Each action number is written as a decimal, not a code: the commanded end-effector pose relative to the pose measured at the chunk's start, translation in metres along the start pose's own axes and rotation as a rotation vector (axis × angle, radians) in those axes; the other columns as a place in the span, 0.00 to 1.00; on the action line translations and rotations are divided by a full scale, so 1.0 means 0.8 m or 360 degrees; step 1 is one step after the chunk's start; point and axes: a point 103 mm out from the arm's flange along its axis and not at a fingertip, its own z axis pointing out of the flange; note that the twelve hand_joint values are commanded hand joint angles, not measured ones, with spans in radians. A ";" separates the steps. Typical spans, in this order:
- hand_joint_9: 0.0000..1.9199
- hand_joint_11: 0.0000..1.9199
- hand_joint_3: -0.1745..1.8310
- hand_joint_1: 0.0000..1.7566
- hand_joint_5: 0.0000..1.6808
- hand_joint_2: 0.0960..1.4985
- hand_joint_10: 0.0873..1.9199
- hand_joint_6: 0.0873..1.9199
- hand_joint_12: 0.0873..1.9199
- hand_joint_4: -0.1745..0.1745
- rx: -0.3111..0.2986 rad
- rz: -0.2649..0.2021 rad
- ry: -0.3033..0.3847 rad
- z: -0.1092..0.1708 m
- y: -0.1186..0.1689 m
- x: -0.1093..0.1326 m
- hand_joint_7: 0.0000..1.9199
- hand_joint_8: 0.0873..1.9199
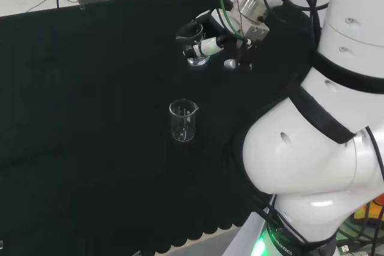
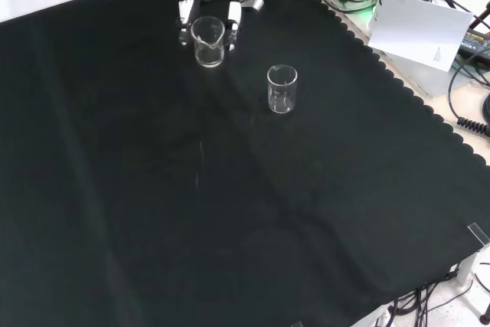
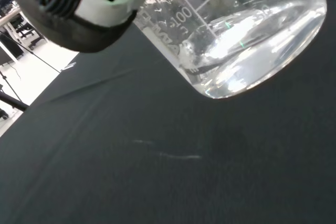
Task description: Pour the water from the handheld beaker into the one on the table.
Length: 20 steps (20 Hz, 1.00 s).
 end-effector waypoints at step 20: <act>0.80 0.70 0.00 0.65 0.68 0.73 0.41 0.40 0.31 0.44 0.0226 -0.0050 -0.0834 0.002 -0.131 0.056 0.75 0.56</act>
